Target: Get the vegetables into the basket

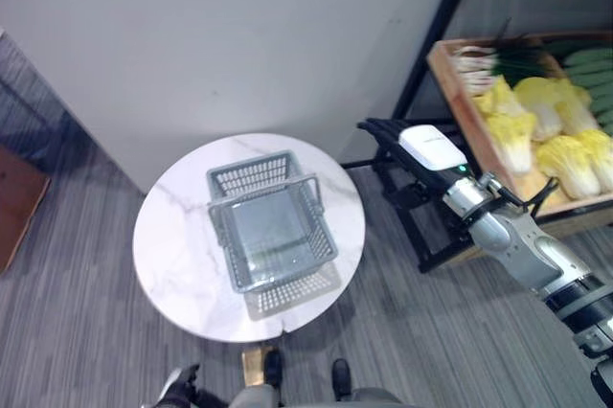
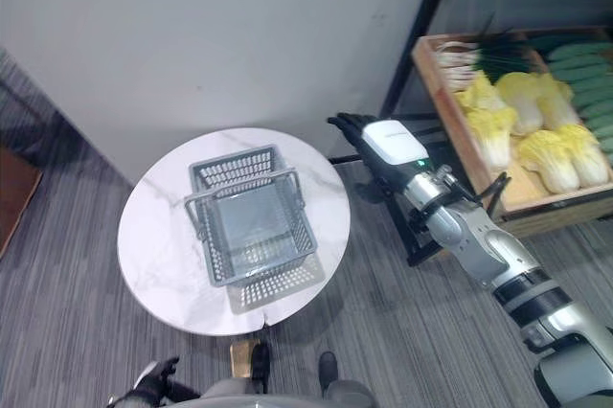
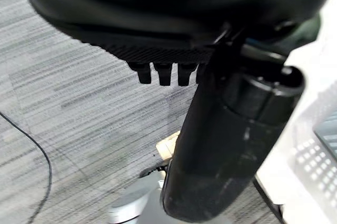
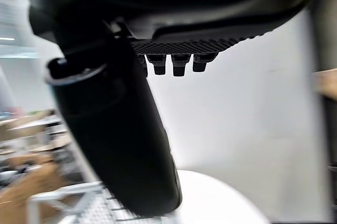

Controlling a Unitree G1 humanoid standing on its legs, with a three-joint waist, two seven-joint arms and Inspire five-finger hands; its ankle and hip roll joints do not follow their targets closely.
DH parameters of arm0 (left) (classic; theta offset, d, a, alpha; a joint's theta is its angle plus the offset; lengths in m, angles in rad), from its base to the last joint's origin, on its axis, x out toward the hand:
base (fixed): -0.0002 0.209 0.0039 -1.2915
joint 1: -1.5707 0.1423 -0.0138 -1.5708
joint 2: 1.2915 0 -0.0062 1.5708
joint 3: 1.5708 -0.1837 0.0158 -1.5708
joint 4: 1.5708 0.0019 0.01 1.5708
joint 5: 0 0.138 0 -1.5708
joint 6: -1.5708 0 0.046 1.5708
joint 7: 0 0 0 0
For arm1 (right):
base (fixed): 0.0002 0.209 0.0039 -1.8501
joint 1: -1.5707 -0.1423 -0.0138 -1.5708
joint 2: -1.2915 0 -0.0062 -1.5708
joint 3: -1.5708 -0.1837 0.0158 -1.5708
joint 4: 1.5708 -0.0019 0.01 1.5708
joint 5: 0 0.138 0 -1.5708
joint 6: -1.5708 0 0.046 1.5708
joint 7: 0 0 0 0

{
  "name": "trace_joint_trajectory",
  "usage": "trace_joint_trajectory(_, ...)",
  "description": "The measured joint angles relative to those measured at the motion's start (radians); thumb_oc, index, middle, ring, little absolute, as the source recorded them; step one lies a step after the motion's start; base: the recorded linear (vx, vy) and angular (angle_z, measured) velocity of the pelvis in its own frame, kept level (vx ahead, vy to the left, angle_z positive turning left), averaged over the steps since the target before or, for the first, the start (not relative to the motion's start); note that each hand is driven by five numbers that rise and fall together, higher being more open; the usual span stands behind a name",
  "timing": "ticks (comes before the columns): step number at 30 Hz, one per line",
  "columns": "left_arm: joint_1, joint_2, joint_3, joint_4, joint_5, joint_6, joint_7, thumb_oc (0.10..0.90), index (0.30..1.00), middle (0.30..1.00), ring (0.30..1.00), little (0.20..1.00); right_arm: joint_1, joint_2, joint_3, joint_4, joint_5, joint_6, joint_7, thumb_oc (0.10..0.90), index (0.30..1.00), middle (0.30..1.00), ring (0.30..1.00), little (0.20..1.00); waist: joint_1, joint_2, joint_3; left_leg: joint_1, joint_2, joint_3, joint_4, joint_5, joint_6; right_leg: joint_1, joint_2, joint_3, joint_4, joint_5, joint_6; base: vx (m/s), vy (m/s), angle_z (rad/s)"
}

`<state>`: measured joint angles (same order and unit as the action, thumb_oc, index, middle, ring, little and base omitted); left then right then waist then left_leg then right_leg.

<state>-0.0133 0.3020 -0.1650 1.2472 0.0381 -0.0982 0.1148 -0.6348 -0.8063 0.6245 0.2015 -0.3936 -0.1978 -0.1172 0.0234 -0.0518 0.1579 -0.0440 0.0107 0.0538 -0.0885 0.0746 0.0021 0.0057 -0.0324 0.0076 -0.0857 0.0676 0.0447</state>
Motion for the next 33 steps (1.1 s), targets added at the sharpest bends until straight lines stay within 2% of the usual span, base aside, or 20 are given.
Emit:
trace_joint_trajectory(1,-0.011,-0.002,0.000,0.001,0.000,0.000,0.000,0.900,1.000,1.000,1.000,1.000,-0.040,0.025,0.028,0.019,0.002,-0.002,0.002,0.900,1.000,1.000,1.000,1.000,0.010,-0.004,0.005,-0.005,0.000,-0.003,0.000,-0.004,-0.011,-0.003,0.001,0.002,0.000,0.001,-0.001,-0.05,-0.024,0.10)
trace_joint_trajectory(3,-0.024,-0.001,-0.002,-0.011,-0.008,-0.003,0.005,0.900,1.000,1.000,1.000,1.000,-0.091,0.065,0.058,0.047,0.004,-0.004,0.005,0.900,1.000,1.000,1.000,1.000,0.035,-0.015,0.018,-0.013,0.001,-0.011,0.001,0.002,-0.007,-0.008,0.002,-0.006,0.000,0.001,-0.001,-0.05,-0.018,0.12)
trace_joint_trajectory(5,-0.033,0.001,-0.011,-0.014,-0.021,-0.003,0.010,0.900,1.000,1.000,1.000,1.000,-0.158,0.106,0.109,0.115,0.007,0.000,0.008,0.900,1.000,1.000,1.000,1.000,0.048,-0.025,0.035,-0.017,0.000,-0.018,0.001,0.008,-0.001,-0.010,0.001,-0.012,0.000,0.001,-0.001,-0.06,-0.022,0.11)
trace_joint_trajectory(8,-0.051,0.007,-0.037,-0.016,-0.040,-0.002,0.013,0.900,1.000,1.000,1.000,1.000,-0.215,0.175,0.127,0.209,0.008,0.022,0.010,0.900,1.000,1.000,1.000,1.000,0.059,-0.031,0.059,-0.038,-0.002,-0.023,0.001,0.014,-0.001,-0.028,0.000,-0.016,0.000,0.002,-0.001,-0.07,-0.013,0.07)
trace_joint_trajectory(10,-0.074,0.010,-0.038,-0.019,-0.042,-0.005,0.016,0.900,1.000,1.000,1.000,1.000,-0.221,0.183,0.132,0.244,0.009,0.035,0.012,0.900,1.000,1.000,1.000,1.000,0.075,-0.028,0.078,-0.053,-0.003,-0.034,0.001,0.020,-0.001,-0.038,0.000,-0.027,0.000,0.003,-0.001,-0.07,-0.017,0.13)
trace_joint_trajectory(16,-0.118,0.028,-0.040,-0.018,-0.060,-0.009,0.042,0.900,1.000,1.000,1.000,1.000,-0.317,0.246,0.163,0.340,0.021,0.070,0.011,0.900,1.000,1.000,1.000,1.000,0.074,-0.014,0.119,-0.103,0.001,-0.047,0.001,0.032,-0.005,-0.083,0.005,-0.040,0.000,0.011,-0.006,-0.02,0.002,0.05)
trace_joint_trajectory(19,-0.128,0.030,-0.040,-0.020,-0.063,-0.014,0.050,0.900,1.000,1.000,1.000,1.000,-0.324,0.249,0.168,0.346,0.021,0.075,0.010,0.900,1.000,1.000,1.000,1.000,0.096,-0.012,0.121,-0.109,0.001,-0.053,0.001,0.035,-0.005,-0.087,0.006,-0.046,0.000,0.011,-0.006,0.00,0.003,0.07)
trace_joint_trajectory(22,-0.132,0.031,-0.041,-0.019,-0.083,-0.015,0.054,0.900,1.000,1.000,1.000,1.000,-0.355,0.290,0.168,0.410,0.021,0.078,0.005,0.900,1.000,1.000,1.000,1.000,0.099,-0.010,0.123,-0.114,0.001,-0.056,0.001,0.035,-0.005,-0.090,0.006,-0.049,0.000,0.011,-0.006,0.00,0.003,0.02)
trace_joint_trajectory(26,-0.138,0.031,-0.041,-0.019,-0.097,-0.016,0.057,0.900,1.000,1.000,1.000,1.000,-0.357,0.293,0.168,0.420,0.021,0.084,0.005,0.900,1.000,1.000,1.000,1.000,0.102,-0.008,0.123,-0.120,0.000,-0.062,0.001,0.035,-0.006,-0.094,0.005,-0.055,0.000,0.011,-0.006,0.01,0.009,0.04)
trace_joint_trajectory(28,-0.139,0.033,-0.065,-0.018,-0.097,-0.016,0.066,0.900,1.000,1.000,1.000,1.000,-0.374,0.329,0.168,0.485,0.020,0.088,-0.010,0.900,1.000,1.000,1.000,1.000,0.102,-0.003,0.127,-0.122,-0.001,-0.066,0.001,0.036,-0.007,-0.095,0.005,-0.055,0.000,0.011,-0.006,0.00,0.000,0.00)
trace_joint_trajectory(33,-0.149,0.033,-0.081,-0.021,-0.097,-0.019,0.079,0.900,1.000,1.000,1.000,1.000,-0.387,0.349,0.171,0.566,0.019,0.099,-0.023,0.900,1.000,1.000,1.000,1.000,0.112,0.006,0.132,-0.144,-0.001,-0.072,0.001,0.041,-0.009,-0.114,0.006,-0.064,0.000,0.011,-0.006,0.00,0.008,0.05)
